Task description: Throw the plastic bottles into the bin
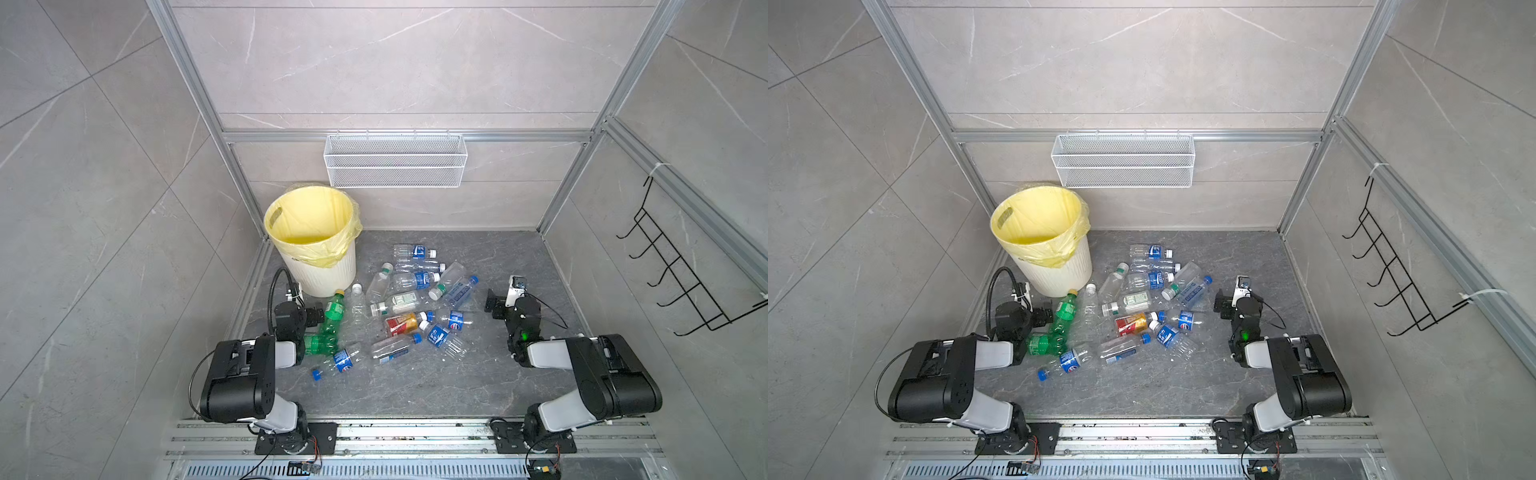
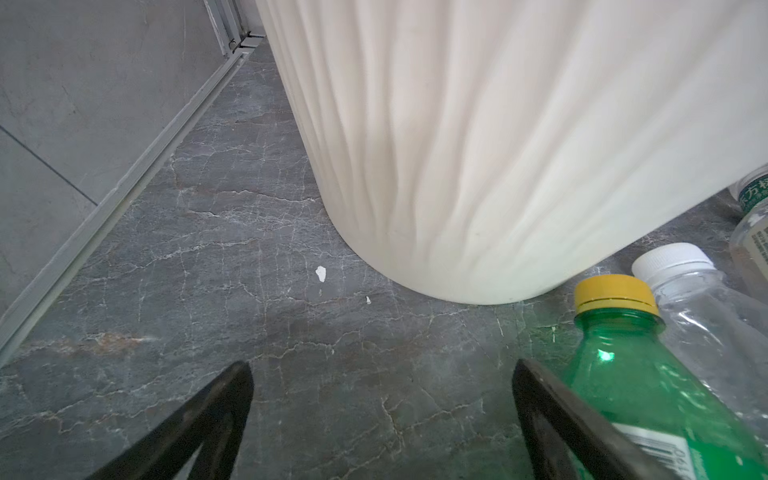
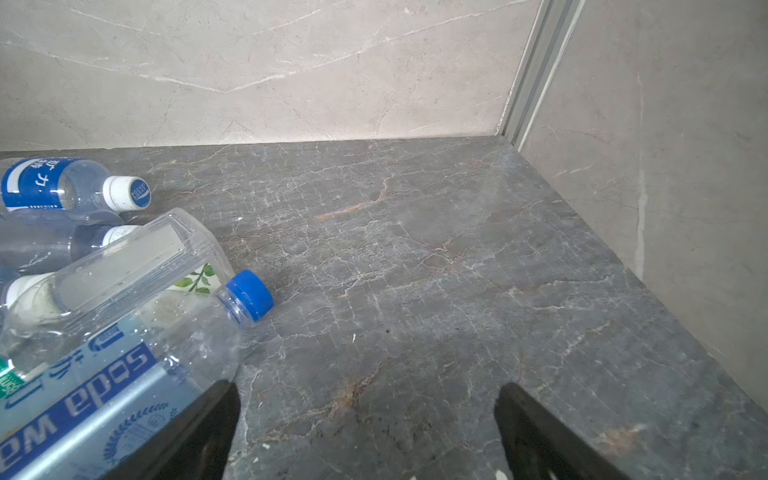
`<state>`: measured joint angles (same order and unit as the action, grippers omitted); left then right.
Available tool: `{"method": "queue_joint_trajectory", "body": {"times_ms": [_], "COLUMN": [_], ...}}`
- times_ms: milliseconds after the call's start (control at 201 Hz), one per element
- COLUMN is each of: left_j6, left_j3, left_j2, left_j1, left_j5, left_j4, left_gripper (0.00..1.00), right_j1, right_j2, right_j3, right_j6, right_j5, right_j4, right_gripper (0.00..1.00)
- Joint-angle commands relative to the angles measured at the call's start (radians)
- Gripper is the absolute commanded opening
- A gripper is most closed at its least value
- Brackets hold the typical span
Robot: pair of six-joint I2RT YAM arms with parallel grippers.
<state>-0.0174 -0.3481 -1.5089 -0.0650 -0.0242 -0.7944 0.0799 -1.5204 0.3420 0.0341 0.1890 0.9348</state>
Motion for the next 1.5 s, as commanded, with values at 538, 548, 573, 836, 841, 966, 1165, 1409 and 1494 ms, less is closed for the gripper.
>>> {"method": "queue_joint_trajectory", "body": {"times_ms": [538,548,573,836,841,966,1165,1409,1494], "left_j6": [0.014,0.014,0.015,0.015,0.015,0.002,-0.048,-0.237,-0.455], "left_j3": [-0.012,-0.012,-0.012,-0.01,-0.009,-0.023,-0.007,-0.087,-0.131], "left_j2": [0.004,0.004,0.004,0.007,0.007,0.05,0.279,0.451,0.475], "left_j1": [0.021,0.021,0.021,0.022,0.022,0.032,0.042,0.138,0.139], "left_j5": [-0.036,-0.035,-0.036,-0.041,-0.042,-0.107,-0.267,-0.563,-0.644], "left_j4": [-0.062,-0.062,-0.062,-0.063,-0.064,-0.012,0.193,0.479,0.658], "left_gripper": [1.0,1.0,1.0,1.0,1.0,1.0,1.0,1.0,1.0], "right_j1": [-0.002,-0.002,-0.002,-0.002,-0.002,-0.002,0.01,0.017,0.015], "right_j2": [0.003,0.003,0.003,0.003,0.003,0.006,0.127,0.198,0.131], "right_j3": [-0.001,-0.001,-0.001,-0.002,-0.002,-0.002,0.046,0.305,0.433], "right_j6": [0.019,0.02,0.02,0.018,0.018,0.019,0.066,0.323,0.498], "right_j5": [-0.008,-0.008,-0.008,-0.008,-0.008,0.012,0.164,0.443,0.601], "right_j4": [-0.01,-0.01,-0.01,-0.01,-0.01,-0.004,-0.213,-0.83,-1.079], "right_gripper": [1.0,1.0,1.0,1.0,1.0,1.0,0.99,1.0,1.0]}}
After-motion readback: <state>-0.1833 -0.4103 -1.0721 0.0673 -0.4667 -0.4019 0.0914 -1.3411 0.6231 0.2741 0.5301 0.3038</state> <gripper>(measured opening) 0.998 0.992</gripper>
